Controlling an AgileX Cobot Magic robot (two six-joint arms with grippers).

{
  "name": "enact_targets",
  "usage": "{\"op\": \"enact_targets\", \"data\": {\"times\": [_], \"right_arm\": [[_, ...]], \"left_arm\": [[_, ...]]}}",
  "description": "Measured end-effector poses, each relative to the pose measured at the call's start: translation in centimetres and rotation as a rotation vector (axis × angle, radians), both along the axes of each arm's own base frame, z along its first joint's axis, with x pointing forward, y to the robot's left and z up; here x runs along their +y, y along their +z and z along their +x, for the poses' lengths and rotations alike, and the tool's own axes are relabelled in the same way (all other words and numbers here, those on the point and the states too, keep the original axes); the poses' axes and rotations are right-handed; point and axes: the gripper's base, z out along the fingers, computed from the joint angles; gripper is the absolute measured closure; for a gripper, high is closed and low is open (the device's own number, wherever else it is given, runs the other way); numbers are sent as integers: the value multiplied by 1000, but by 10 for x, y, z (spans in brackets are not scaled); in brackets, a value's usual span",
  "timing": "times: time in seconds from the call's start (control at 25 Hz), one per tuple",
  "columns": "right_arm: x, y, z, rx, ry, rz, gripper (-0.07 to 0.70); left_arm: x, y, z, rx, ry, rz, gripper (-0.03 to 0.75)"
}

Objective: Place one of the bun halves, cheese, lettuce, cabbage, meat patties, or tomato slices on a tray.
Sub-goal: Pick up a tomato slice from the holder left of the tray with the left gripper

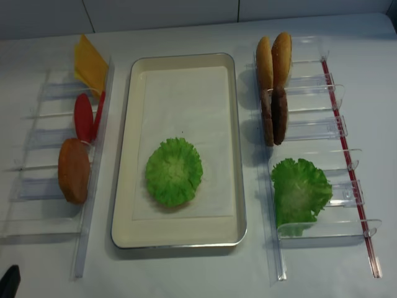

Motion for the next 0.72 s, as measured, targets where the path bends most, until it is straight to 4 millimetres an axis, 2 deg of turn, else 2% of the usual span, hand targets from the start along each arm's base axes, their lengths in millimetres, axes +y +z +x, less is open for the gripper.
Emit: {"op": "enact_targets", "data": {"times": [0.12,0.24,0.44,0.6,0.72], "right_arm": [[0,0,0,0,0,0,-61],[0,0,0,0,0,0,-61],[0,0,0,0,-1,2,-61],[0,0,0,0,-1,2,-61],[0,0,0,0,-1,2,-61]], "left_arm": [[-3,12,1,-73,-31,-11,260],[-4,26,16,-44,-50,6,260],[-9,56,58,26,-143,51,260],[-13,80,99,90,-187,43,260],[-19,89,129,145,-236,28,260]]}}
